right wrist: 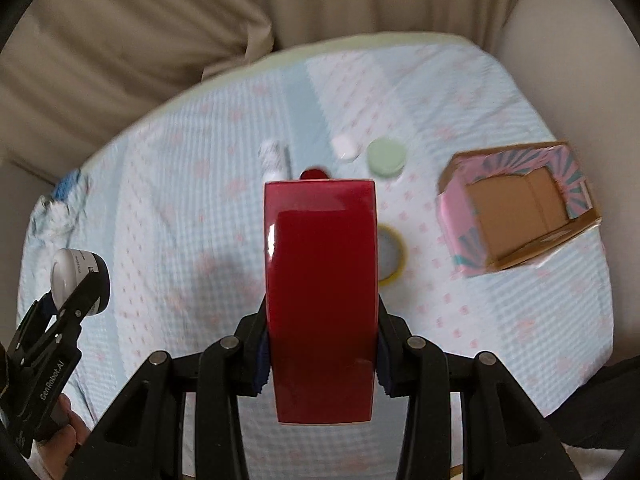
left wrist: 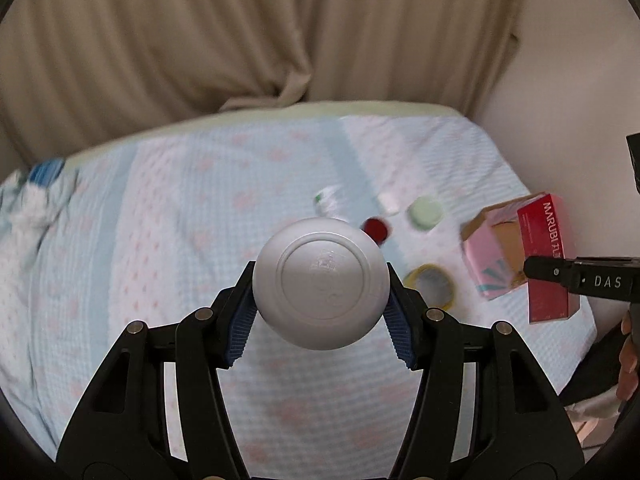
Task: Organize rigid objects
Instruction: 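Carry the red dispenser and white cap over the open cardboard box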
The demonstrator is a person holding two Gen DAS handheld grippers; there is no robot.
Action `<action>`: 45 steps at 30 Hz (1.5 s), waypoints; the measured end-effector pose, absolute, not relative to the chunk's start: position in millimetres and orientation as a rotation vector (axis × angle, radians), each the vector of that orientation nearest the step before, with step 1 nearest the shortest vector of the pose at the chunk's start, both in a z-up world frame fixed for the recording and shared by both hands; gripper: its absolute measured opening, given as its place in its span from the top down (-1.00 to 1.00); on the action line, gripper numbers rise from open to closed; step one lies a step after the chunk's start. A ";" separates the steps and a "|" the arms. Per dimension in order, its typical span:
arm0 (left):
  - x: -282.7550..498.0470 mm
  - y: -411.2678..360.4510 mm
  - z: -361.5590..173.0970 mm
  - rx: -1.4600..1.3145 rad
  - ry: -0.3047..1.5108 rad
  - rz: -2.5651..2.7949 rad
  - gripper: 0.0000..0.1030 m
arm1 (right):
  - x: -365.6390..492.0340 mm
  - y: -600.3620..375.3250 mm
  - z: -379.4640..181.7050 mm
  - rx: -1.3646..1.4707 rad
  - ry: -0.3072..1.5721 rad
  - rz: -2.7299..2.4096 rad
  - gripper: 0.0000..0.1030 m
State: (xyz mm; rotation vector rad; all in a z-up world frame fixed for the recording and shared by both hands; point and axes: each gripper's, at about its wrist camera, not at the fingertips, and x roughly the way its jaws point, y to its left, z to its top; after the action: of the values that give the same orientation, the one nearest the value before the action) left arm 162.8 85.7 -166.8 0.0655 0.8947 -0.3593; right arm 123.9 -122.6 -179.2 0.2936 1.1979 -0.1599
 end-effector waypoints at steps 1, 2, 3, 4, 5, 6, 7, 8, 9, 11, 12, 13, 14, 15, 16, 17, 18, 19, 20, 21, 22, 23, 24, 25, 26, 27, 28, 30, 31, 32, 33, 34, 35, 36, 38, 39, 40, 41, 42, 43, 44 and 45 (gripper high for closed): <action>161.7 68.7 -159.0 0.075 0.887 -0.371 -0.05 | 122.2 -133.7 -174.2 0.302 1.187 -0.164 0.26; 160.4 53.5 -152.7 0.082 0.881 -0.381 -0.05 | 119.4 -148.7 -166.8 0.314 1.174 -0.169 0.26; 159.0 36.3 -146.2 0.088 0.876 -0.392 -0.05 | 116.6 -161.8 -161.0 0.323 1.164 -0.175 0.26; 156.9 16.1 -140.2 0.093 0.872 -0.405 -0.05 | 112.9 -180.2 -154.3 0.336 1.152 -0.180 0.26; 154.4 -1.9 -136.2 0.098 0.869 -0.413 -0.05 | 112.0 -195.0 -151.6 0.344 1.146 -0.184 0.26; 152.2 -22.0 -131.6 0.103 0.869 -0.422 -0.05 | 108.8 -210.6 -146.9 0.349 1.141 -0.187 0.26; 150.5 -48.0 -127.8 0.104 0.872 -0.435 -0.05 | 106.8 -227.5 -142.9 0.353 1.138 -0.191 0.26; 149.9 -64.5 -126.0 0.103 0.876 -0.443 -0.05 | 104.7 -246.4 -139.6 0.357 1.137 -0.196 0.26; 149.3 -85.5 -124.8 0.100 0.882 -0.453 -0.05 | 102.5 -268.6 -137.0 0.363 1.135 -0.202 0.26; 148.6 -129.2 -126.8 0.093 0.896 -0.475 -0.05 | 101.3 -304.4 -137.0 0.366 1.139 -0.217 0.26; 150.1 -151.3 -128.6 0.093 0.903 -0.483 -0.05 | 101.0 -323.4 -137.5 0.365 1.142 -0.224 0.26; 151.8 -178.5 -133.4 0.094 0.915 -0.494 -0.05 | 101.0 -340.7 -138.7 0.366 1.145 -0.230 0.26; 152.9 -193.9 -136.5 0.094 0.923 -0.500 -0.05 | 102.0 -363.6 -141.5 0.369 1.151 -0.237 0.26; 154.5 -214.1 -142.2 0.093 0.935 -0.508 -0.05 | 103.6 -380.5 -146.3 0.372 1.158 -0.244 0.26; 157.1 -233.2 -148.9 0.088 0.949 -0.516 -0.05 | 106.0 -399.3 -151.6 0.379 1.168 -0.249 0.26; 159.6 -251.4 -155.7 0.085 0.962 -0.523 -0.05 | 108.2 -420.3 -158.3 0.389 1.179 -0.254 0.26; 162.5 -267.0 -163.5 0.086 0.976 -0.529 -0.05 | 111.7 -438.4 -165.2 0.396 1.189 -0.258 0.26; 167.5 -287.6 -174.8 0.094 0.994 -0.532 -0.05 | 116.1 -452.4 -172.0 0.399 1.201 -0.261 0.26; 170.6 -299.6 -181.6 0.101 1.005 -0.532 -0.05 | 121.9 -467.9 -181.9 0.397 1.217 -0.265 0.26; 176.4 -316.8 -194.3 0.109 1.027 -0.533 -0.05 | 126.8 -479.5 -190.7 0.395 1.230 -0.267 0.26; 181.5 -328.4 -205.2 0.113 1.045 -0.532 -0.05 | 132.3 -491.5 -199.9 0.396 1.245 -0.265 0.26; 182.6 -338.8 -213.2 0.118 1.058 -0.530 -0.05 | 137.7 -502.3 -210.4 0.399 1.260 -0.260 0.26; 187.5 -349.6 -224.3 0.123 1.077 -0.528 -0.05 | 144.8 -512.8 -222.6 0.403 1.277 -0.253 0.26; 193.3 -361.6 -238.7 0.131 1.104 -0.525 -0.05 | 151.4 -522.4 -235.3 0.408 1.294 -0.246 0.26; 200.2 -369.5 -251.0 0.138 1.123 -0.523 -0.05 | 156.1 -530.3 -245.8 0.412 1.308 -0.240 0.26; 205.2 -378.4 -261.6 0.145 1.135 -0.520 -0.05 | 162.0 -537.1 -257.8 0.416 1.325 -0.235 0.26; 209.8 -386.1 -273.7 0.157 1.153 -0.515 -0.05 | 167.7 -544.2 -271.0 0.421 1.343 -0.231 0.26; 218.0 -398.7 -299.1 0.182 1.192 -0.505 -0.05 | 175.3 -551.2 -292.7 0.429 1.372 -0.218 0.26; 221.1 -403.3 -308.1 0.190 1.208 -0.500 -0.05 | 178.8 -554.0 -301.7 0.432 1.385 -0.210 0.26; 225.2 -407.6 -320.4 0.199 1.232 -0.494 -0.05 | 182.3 -556.1 -312.7 0.433 1.403 -0.199 0.26; 229.1 -408.7 -330.2 0.206 1.250 -0.490 -0.05 | 184.6 -556.9 -321.8 0.433 1.418 -0.191 0.26; 231.9 -411.9 -344.0 0.216 1.286 -0.482 -0.05 | 186.3 -557.2 -328.4 0.430 1.429 -0.185 0.26; 234.5 -413.7 -356.2 0.223 1.319 -0.475 -0.05 | 188.1 -557.0 -335.6 0.422 1.440 -0.175 0.26; 235.9 -414.1 -367.9 0.227 1.351 -0.466 -0.05 | 189.4 -556.2 -341.7 0.411 1.447 -0.164 0.26; 236.7 -414.6 -386.5 0.231 1.399 -0.450 -0.05 | 191.4 -552.8 -351.8 0.377 1.463 -0.138 0.26; 236.4 -414.4 -394.2 0.236 1.417 -0.443 -0.05 | 192.9 -553.2 -356.9 0.361 1.470 -0.130 0.26; 236.0 -414.7 -396.9 0.240 1.422 -0.440 -0.05 | 193.6 -550.9 -360.6 0.341 1.476 -0.119 0.26; 235.3 -415.0 -398.8 0.246 1.423 -0.438 -0.05 | 194.2 -548.9 -364.9 0.318 1.483 -0.107 0.26; 235.0 -415.6 -399.7 0.253 1.421 -0.437 -0.05 | 194.3 -547.5 -367.9 0.301 1.488 -0.098 0.26; 234.7 -416.6 -399.2 0.262 1.418 -0.437 -0.05 | 194.4 -546.2 -370.7 0.287 1.493 -0.092 0.26; 234.2 -417.9 -398.2 0.264 1.418 -0.439 -0.05 | 194.5 -545.7 -373.7 0.278 1.498 -0.088 0.26; 234.6 -419.0 -396.6 0.263 1.419 -0.439 -0.06 | 194.7 -546.0 -375.8 0.277 1.501 -0.084 0.26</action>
State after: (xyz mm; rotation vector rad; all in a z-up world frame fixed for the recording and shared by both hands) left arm 234.6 -419.0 -396.6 0.2635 1.4190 -0.4386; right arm 194.7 -546.0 -375.8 0.2770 1.5010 -0.0838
